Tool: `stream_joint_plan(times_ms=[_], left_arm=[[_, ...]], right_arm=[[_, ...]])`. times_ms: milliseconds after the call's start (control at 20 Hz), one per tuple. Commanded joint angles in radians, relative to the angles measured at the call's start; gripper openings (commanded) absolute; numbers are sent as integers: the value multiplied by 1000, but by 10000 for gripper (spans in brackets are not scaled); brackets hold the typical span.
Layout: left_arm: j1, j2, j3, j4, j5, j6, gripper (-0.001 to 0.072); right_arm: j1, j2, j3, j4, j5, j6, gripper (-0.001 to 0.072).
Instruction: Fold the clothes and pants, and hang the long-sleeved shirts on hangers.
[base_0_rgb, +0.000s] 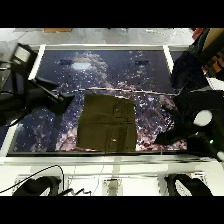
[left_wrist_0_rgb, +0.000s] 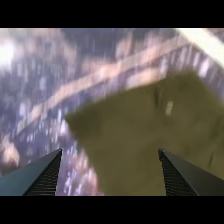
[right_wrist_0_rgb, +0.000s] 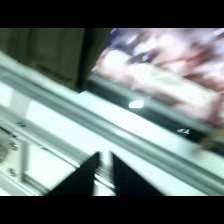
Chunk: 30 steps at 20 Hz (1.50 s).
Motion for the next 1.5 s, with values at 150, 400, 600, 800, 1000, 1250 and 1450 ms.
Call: stream_joint_plan(times_ms=[150, 400, 600, 800, 1000, 1250, 1450], left_arm=[[142, -18, -150, 81, -153, 0, 696], [321, -18, -351, -10, -147, 16, 621], [449, -25, -478, -84, -136, 27, 620], [526, -85, -578, -225, -142, 99, 620], [525, -205, -645, -381, -149, 186, 620], [525, -315, -654, -518, -137, 269, 621], [525, -332, -654, -519, -111, 282, 621]], right_arm=[[0, 40, -339, 386, -292, -24, 490], [0, -50, -340, 409, -334, -5, 530], [0, -198, -340, 415, -332, -45, 530], [0, -273, -340, 486, -319, -151, 530], [0, -275, -340, 507, -333, -154, 527], [0, -275, -339, 536, -395, -161, 527], [114, -275, -328, 534, -467, -165, 524]])
